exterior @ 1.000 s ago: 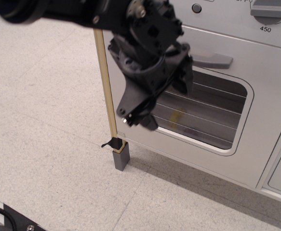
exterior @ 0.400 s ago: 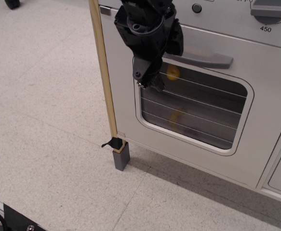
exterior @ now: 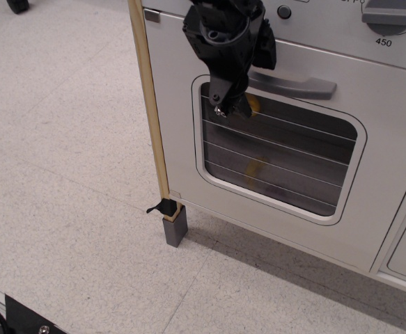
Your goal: Open oven
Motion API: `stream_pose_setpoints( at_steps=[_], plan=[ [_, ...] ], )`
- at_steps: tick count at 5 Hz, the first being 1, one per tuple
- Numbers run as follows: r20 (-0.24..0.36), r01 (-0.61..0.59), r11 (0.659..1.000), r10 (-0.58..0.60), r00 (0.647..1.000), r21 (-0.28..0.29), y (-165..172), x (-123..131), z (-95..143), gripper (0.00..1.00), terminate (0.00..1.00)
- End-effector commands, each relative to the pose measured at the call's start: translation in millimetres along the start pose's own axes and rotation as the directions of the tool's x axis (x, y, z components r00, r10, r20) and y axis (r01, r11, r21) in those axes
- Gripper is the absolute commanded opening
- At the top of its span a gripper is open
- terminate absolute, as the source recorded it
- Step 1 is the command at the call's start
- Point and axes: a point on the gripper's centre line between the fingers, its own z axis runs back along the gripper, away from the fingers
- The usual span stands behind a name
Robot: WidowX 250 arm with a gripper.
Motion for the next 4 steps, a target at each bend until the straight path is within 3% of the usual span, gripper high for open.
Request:
stream_pose_setpoints(
  at_steps=[1,4],
  plan=[
    [-0.030,0.042,0.999,-0.043,0.999,-0.015,-2,-2,-1,1.00,0.00],
    [-0.063,0.096,0.995,-0.094,0.994,0.038,28,-4,2,1.00,0.00]
  ],
)
